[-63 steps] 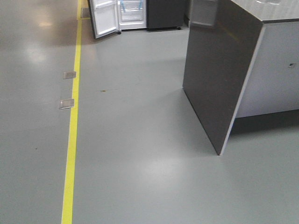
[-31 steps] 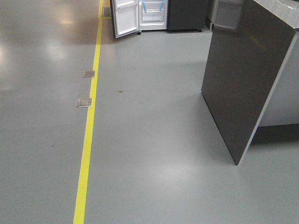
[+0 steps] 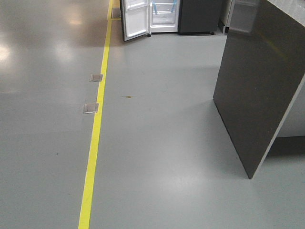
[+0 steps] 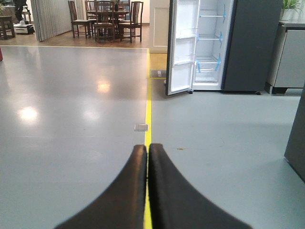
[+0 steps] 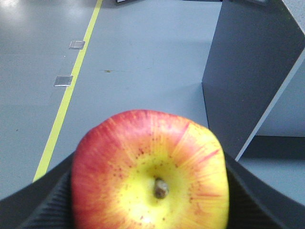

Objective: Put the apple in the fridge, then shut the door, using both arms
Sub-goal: 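Drive the base away from the counter toward the open refrigerator, then drive closer to the refrigerator holding the apple in the right gripper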

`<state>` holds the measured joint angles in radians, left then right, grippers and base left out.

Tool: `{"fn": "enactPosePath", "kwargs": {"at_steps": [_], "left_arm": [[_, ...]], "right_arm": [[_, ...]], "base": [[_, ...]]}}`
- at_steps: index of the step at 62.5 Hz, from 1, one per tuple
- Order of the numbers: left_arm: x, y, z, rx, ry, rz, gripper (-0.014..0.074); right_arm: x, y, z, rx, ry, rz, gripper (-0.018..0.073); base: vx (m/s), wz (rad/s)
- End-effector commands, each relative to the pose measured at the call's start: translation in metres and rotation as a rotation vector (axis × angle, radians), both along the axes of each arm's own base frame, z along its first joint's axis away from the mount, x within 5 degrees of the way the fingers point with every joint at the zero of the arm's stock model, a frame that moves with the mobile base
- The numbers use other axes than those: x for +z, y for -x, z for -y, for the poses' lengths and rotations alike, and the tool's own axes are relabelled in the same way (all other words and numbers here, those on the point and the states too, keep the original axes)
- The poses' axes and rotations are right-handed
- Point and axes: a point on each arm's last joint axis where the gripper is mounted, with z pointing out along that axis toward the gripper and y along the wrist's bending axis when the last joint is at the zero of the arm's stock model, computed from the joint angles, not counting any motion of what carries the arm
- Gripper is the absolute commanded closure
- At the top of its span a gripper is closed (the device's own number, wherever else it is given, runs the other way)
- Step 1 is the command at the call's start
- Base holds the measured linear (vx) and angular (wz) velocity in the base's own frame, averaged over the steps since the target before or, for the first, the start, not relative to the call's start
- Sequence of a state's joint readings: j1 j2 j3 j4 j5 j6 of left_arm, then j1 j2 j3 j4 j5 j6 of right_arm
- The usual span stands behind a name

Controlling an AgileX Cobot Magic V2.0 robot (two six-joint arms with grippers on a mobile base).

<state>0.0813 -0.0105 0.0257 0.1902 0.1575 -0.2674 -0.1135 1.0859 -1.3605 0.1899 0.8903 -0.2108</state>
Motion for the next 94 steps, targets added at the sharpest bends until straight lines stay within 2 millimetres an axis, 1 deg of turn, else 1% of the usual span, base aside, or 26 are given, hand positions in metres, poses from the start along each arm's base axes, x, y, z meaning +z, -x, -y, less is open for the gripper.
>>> {"fn": "enactPosePath", "kwargs": {"at_steps": [1, 54, 94], "left_arm": [[-0.0027, -0.0004, 0.0013, -0.015, 0.001, 0.054, 0.0603], [-0.0027, -0.0004, 0.0013, -0.015, 0.001, 0.054, 0.0603], [-0.0027, -0.0004, 0.0013, -0.015, 0.001, 0.054, 0.0603]], "right_arm": [[0.0194, 0.0060, 0.0000, -0.009, 0.007, 0.125, 0.0536], [0.0193, 0.0060, 0.0000, -0.008, 0.007, 0.124, 0.0536], [0.0193, 0.0060, 0.0000, -0.008, 0.007, 0.124, 0.0536]], "base": [[0.14, 0.00], [0.17, 0.01], [0.23, 0.01]]}}
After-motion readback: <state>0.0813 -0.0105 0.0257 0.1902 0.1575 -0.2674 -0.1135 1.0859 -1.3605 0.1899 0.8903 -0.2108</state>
